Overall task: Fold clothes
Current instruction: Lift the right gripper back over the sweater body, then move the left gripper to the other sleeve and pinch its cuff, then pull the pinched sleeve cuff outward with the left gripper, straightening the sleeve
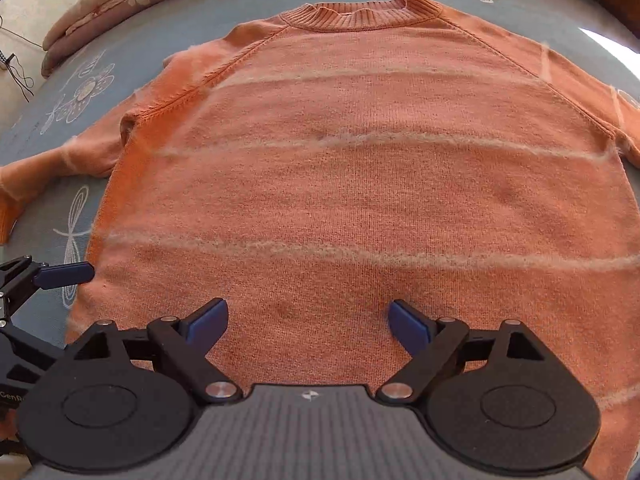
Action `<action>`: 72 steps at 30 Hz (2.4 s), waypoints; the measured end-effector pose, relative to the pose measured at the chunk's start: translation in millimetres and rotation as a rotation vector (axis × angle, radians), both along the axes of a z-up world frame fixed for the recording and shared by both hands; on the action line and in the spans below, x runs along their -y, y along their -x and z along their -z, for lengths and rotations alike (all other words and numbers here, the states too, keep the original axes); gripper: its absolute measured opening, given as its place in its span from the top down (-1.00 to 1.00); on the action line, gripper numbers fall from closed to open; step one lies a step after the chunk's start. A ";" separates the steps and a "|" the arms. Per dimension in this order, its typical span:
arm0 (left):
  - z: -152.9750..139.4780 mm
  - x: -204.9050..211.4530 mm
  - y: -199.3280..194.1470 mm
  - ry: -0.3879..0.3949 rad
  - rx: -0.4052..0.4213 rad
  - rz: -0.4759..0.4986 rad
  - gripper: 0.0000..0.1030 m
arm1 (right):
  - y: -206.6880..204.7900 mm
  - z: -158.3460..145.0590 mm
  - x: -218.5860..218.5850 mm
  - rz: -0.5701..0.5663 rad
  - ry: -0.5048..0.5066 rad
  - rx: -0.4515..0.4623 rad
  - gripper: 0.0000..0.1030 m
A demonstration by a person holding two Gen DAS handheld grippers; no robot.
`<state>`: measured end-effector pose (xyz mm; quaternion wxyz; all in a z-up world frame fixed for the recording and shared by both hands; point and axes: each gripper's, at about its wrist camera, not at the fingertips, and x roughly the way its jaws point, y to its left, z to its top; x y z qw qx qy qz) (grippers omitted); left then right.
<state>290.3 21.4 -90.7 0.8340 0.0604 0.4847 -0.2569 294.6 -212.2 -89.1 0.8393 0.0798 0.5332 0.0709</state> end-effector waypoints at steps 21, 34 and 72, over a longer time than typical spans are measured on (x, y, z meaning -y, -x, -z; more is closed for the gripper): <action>-13.0 -228.0 -16.5 -0.375 0.135 -0.705 0.37 | -7.2 3.9 -23.9 0.014 0.097 -0.013 -1.00; -12.1 -256.6 -54.4 -0.262 0.197 -0.604 0.78 | -10.9 8.8 -40.2 0.041 0.184 -0.021 -1.00; 11.4 -378.6 -72.4 0.417 -0.221 -0.788 -0.11 | -43.3 -17.0 -112.1 0.001 0.121 0.027 -1.00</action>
